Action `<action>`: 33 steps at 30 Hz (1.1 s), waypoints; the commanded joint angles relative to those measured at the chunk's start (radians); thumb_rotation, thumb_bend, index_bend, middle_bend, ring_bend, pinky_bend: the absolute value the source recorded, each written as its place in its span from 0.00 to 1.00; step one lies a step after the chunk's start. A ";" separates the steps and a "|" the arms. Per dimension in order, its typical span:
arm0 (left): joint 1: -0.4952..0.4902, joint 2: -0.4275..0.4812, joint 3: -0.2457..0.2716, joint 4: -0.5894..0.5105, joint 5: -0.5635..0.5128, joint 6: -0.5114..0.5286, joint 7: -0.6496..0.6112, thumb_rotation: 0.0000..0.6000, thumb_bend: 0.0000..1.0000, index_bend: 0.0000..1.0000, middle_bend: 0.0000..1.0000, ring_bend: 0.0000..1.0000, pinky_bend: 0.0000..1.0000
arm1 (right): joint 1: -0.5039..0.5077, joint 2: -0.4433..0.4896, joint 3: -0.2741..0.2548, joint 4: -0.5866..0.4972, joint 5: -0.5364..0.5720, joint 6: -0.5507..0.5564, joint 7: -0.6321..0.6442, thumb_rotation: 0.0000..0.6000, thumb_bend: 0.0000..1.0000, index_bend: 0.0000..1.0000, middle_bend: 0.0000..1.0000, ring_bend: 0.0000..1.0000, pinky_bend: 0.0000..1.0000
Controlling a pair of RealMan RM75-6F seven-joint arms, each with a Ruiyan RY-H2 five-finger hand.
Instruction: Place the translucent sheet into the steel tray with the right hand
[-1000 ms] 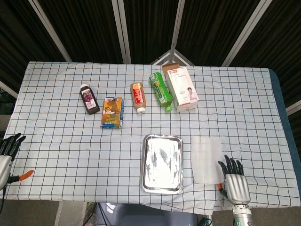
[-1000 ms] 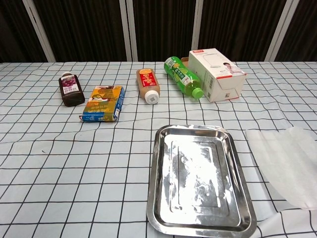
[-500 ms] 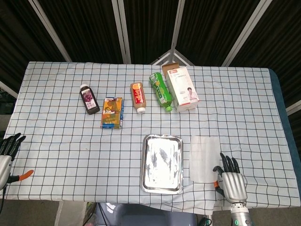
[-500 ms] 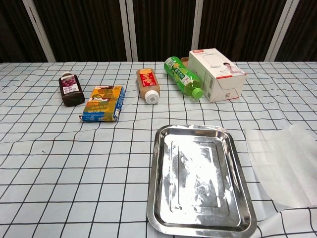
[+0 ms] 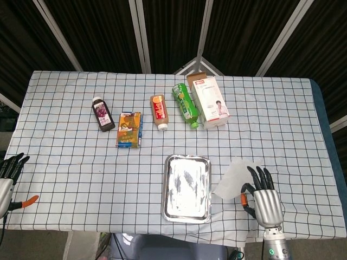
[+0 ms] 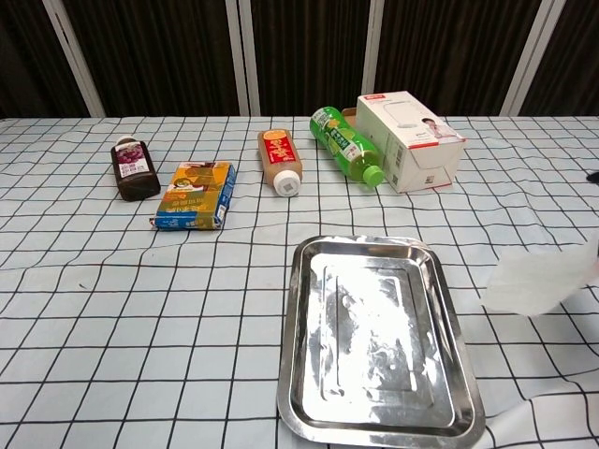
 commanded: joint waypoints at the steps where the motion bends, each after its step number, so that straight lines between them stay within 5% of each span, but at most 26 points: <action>1: 0.000 0.000 0.000 -0.001 0.000 0.000 0.000 1.00 0.00 0.00 0.00 0.00 0.00 | 0.017 0.011 0.016 -0.046 -0.053 0.033 0.029 1.00 0.55 0.64 0.14 0.00 0.00; 8: 0.000 0.000 0.001 0.001 0.003 0.002 0.001 1.00 0.00 0.00 0.00 0.00 0.00 | 0.036 0.006 -0.021 -0.129 -0.167 0.045 0.087 1.00 0.55 0.64 0.15 0.00 0.00; 15: 0.000 0.000 0.002 0.002 0.007 0.003 -0.002 1.00 0.00 0.00 0.00 0.00 0.00 | 0.060 -0.079 -0.038 -0.138 -0.169 -0.023 0.073 1.00 0.55 0.64 0.15 0.00 0.00; 23: -0.001 0.001 0.000 0.002 0.003 0.000 -0.009 1.00 0.00 0.00 0.00 0.00 0.00 | 0.114 -0.183 0.013 -0.151 -0.124 -0.112 0.008 1.00 0.55 0.64 0.15 0.00 0.00; 33: -0.004 0.002 0.000 0.005 0.002 -0.005 -0.015 1.00 0.00 0.00 0.00 0.00 0.00 | 0.155 -0.194 0.091 -0.191 -0.059 -0.142 -0.022 1.00 0.55 0.64 0.15 0.00 0.00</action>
